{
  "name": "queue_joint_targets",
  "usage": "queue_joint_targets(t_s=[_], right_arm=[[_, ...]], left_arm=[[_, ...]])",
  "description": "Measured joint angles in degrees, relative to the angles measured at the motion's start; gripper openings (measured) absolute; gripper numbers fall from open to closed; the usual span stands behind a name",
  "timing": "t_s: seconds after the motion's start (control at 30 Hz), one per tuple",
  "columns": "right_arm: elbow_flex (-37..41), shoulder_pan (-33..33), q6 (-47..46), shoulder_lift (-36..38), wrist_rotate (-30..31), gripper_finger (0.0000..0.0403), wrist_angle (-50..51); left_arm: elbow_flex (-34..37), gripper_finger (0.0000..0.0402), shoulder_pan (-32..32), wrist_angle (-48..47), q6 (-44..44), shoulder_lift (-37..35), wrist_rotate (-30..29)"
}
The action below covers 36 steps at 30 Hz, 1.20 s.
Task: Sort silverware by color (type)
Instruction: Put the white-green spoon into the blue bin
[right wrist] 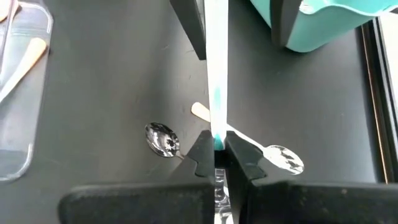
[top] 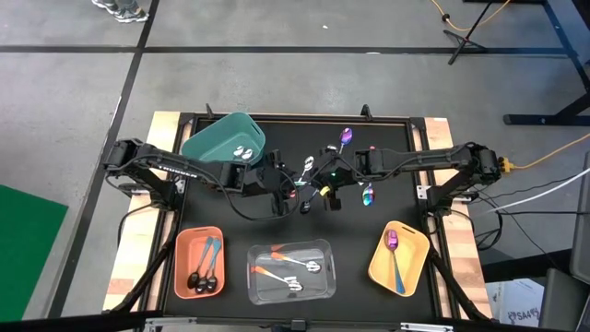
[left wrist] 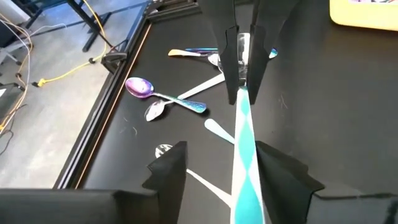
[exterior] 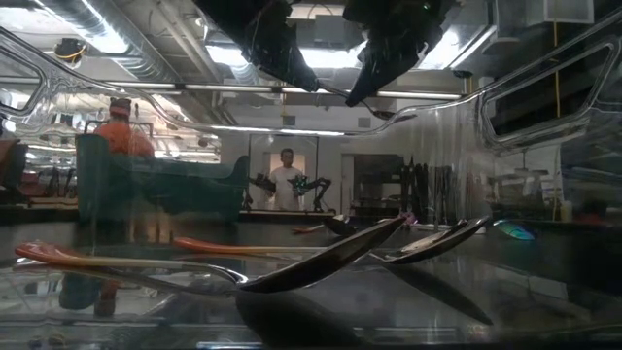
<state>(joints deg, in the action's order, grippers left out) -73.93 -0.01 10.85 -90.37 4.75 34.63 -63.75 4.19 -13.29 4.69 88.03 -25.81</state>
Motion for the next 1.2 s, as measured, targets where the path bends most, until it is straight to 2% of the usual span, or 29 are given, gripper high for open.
queue_joint_targets(t_s=[0.37,0.73,1.2], right_arm=[[0.00,0.00,-0.20,0.00,0.11,0.0003,-0.14],[0.00,-0.04,-0.01,0.02,0.28,0.0003,-0.35],[0.00,-0.02,-0.02,0.02,0.20,0.0003,-0.40]], left_arm=[[0.00,0.0122,0.02,-2.53,0.07,-0.02,0.30],[0.04,0.0038,0.08,-2.77,0.20,-0.02,1.01],[0.04,0.0035,0.09,-2.75,0.16,-0.02,1.64]])
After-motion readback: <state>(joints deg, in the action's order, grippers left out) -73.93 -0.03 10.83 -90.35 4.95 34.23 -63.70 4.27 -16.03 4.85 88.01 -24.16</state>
